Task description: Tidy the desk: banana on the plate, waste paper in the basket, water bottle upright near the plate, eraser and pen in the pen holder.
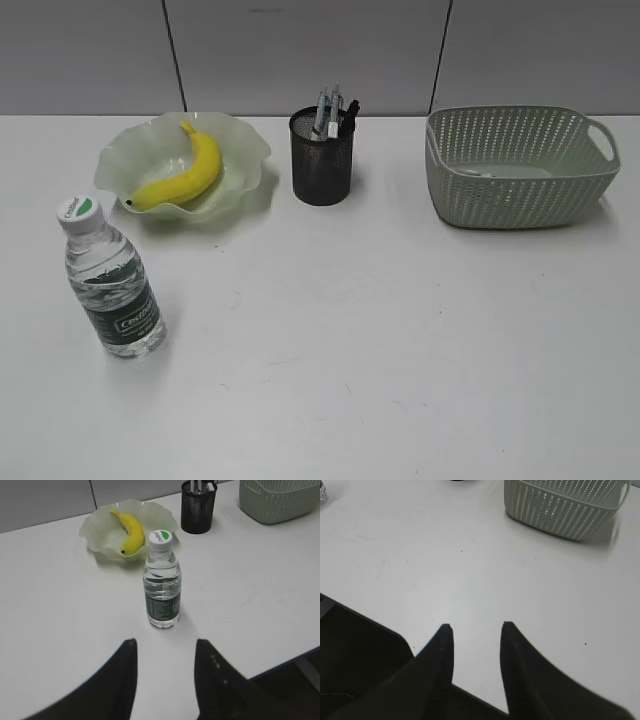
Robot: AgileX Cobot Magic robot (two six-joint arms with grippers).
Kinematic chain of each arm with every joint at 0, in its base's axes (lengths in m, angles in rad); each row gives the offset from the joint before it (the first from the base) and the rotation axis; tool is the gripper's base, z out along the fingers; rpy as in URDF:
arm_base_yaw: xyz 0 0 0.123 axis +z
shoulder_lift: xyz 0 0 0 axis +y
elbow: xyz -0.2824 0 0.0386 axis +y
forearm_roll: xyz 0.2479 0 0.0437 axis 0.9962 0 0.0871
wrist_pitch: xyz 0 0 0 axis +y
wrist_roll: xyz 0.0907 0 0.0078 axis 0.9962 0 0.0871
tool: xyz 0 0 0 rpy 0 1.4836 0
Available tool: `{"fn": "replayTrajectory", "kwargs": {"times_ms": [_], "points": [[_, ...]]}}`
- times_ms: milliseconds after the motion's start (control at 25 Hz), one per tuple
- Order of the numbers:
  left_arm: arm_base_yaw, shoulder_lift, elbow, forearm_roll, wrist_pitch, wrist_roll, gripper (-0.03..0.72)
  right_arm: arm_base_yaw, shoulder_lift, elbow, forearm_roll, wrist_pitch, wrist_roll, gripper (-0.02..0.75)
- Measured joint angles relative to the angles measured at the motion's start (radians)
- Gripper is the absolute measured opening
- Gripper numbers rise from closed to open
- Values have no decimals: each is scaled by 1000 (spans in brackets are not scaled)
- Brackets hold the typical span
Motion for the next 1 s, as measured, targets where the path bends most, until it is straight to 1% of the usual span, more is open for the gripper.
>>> {"fn": "replayTrajectory", "kwargs": {"times_ms": [280, 560, 800, 880, 920, 1000], "points": [[0, -1, 0, 0, -2, 0, 280, 0, 0, 0, 0, 0, 2, 268], [0, 6, 0, 0, -3, 0, 245, 0, 0, 0, 0, 0, 2, 268], [0, 6, 0, 0, -3, 0, 244, 0, 0, 0, -2, 0, 2, 268], [12, 0, 0, 0, -3, 0, 244, -32, 0, 0, -1, 0, 2, 268], [31, 0, 0, 0, -3, 0, 242, -62, 0, 0, 0, 0, 2, 268], [90, -1, 0, -1, -3, 0, 240, -162, 0, 0, 1, 0, 2, 268]]}}
